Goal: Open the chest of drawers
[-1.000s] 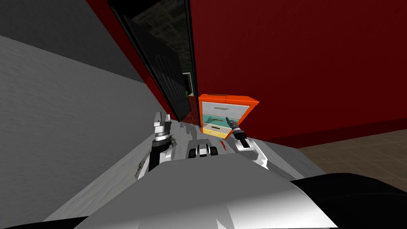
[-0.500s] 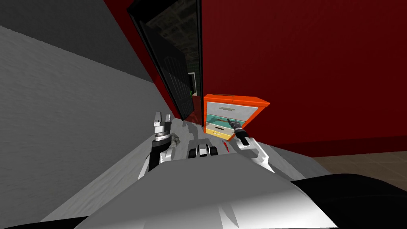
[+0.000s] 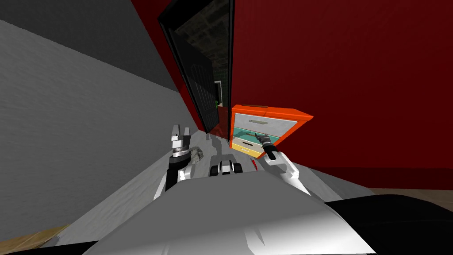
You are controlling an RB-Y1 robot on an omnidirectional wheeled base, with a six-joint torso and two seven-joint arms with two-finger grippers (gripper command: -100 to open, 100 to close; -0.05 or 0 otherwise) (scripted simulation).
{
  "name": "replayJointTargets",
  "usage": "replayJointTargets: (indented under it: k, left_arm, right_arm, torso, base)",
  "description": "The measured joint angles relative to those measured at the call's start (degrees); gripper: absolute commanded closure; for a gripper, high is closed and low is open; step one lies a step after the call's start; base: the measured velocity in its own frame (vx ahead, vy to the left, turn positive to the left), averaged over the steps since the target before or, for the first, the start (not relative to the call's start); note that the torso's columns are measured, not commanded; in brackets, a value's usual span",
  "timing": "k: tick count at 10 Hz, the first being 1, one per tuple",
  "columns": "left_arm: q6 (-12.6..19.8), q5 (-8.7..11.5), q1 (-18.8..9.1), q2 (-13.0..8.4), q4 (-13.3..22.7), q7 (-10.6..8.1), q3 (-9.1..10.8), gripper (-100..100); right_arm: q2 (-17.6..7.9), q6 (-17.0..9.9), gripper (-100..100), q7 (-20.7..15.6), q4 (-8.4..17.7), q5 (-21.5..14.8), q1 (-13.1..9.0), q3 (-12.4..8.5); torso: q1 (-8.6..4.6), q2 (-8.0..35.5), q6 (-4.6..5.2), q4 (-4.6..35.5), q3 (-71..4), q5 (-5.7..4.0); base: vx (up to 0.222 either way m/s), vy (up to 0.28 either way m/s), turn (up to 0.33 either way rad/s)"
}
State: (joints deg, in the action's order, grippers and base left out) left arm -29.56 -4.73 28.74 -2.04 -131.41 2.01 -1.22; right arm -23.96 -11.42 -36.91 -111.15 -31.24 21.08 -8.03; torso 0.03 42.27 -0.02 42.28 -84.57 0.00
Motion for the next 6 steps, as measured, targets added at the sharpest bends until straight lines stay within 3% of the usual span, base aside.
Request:
replayJointTargets:
  k: [3,6]
  left_arm:
    - [0.0,0.0,0.0,0.0,0.0,0.0,0.0,0]
    - [0.0,0.0,0.0,0.0,0.0,0.0,0.01,0]
  right_arm:
    - [-2.7,-4.0,-100,-4.6,2.1,-3.4,-0.8,-0.8]
    - [-3.8,-6.6,-100,-8.4,4.0,-6.2,-1.7,-1.2]
  torso:
    - [-0.02,0.0,0.01,0.0,0.0,0.0]
    - [-0.09,0.0,0.04,0.0,0.0,-0.02]
  base:
    - [0.006,0.07,0.09]
    - [0.004,0.052,0.118]
